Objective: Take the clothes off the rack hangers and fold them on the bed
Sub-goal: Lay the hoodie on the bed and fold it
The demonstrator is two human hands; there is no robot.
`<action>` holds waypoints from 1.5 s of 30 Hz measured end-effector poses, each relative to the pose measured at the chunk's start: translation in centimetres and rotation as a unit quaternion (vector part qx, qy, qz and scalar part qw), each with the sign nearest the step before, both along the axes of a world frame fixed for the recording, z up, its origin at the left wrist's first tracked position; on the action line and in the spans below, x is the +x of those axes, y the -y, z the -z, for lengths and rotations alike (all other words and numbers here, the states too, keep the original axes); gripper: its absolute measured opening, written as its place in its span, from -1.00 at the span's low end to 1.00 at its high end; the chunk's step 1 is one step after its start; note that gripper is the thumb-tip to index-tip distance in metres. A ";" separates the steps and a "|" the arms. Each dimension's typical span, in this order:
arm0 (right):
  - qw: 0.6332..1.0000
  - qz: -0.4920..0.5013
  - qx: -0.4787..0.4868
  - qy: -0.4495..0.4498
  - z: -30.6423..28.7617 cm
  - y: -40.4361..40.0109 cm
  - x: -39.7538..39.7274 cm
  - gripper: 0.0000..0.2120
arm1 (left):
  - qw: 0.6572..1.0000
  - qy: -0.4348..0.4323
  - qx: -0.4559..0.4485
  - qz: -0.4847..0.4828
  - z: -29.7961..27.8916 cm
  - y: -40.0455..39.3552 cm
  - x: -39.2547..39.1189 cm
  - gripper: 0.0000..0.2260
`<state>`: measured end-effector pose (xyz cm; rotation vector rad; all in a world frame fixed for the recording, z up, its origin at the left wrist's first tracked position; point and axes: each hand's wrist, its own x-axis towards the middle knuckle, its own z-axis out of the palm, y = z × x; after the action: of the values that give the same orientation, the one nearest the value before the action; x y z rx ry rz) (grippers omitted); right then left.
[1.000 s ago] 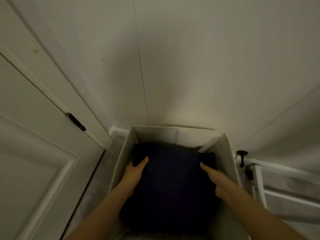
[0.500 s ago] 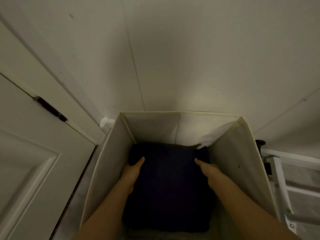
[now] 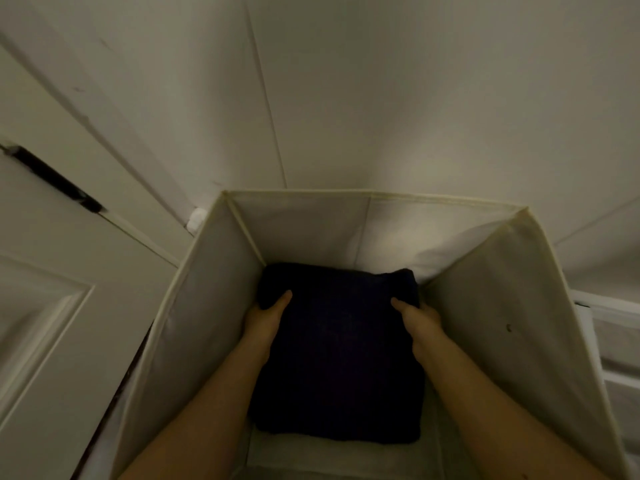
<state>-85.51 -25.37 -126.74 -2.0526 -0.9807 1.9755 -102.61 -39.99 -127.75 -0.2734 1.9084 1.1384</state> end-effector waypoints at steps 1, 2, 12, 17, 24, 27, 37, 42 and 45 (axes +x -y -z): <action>1.000 0.007 0.008 -0.006 0.2 0.2 0.1 -0.47 | 1.000 -0.014 0.004 -0.006 0.1 0.0 0.1 -0.36; 1.000 0.009 0.022 -0.006 0.3 0.3 0.2 -0.46 | 0.999 -0.037 0.005 -0.005 0.2 -0.2 0.1 -0.41; 0.730 -0.529 0.387 0.192 -0.6 2.6 2.5 -0.18 | 0.723 -0.411 -0.157 0.533 -4.0 -1.0 0.7 0.02; 0.652 -0.635 0.351 0.222 -1.0 3.4 3.5 -0.15 | 0.522 -0.299 -0.305 0.739 -3.1 0.7 2.7 0.30; 0.618 -0.737 0.162 0.221 0.1 2.1 3.9 0.24 | 0.535 -0.281 -0.307 0.735 0.1 2.2 1.9 0.30; 0.591 -0.744 0.202 0.238 1.7 2.6 4.2 0.26 | 0.547 -0.280 -0.293 0.732 0.8 2.2 1.3 0.33; 0.579 -0.735 0.218 0.277 2.1 3.3 3.6 0.24 | 0.515 -0.272 -0.324 0.746 0.8 1.6 1.6 0.34; 0.560 -0.747 0.261 0.248 -0.7 3.6 4.1 0.05 | 0.452 -0.269 -0.364 0.769 -2.5 -0.3 2.4 0.22; 0.585 -0.711 0.325 0.215 -3.6 2.8 3.7 -0.21 | 0.522 -0.374 -0.265 0.720 -5.6 -1.9 2.6 -0.15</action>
<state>-81.85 -28.21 -123.15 -1.1020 -3.4684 0.6797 -100.00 -38.09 -122.16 1.5044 2.0883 -0.6480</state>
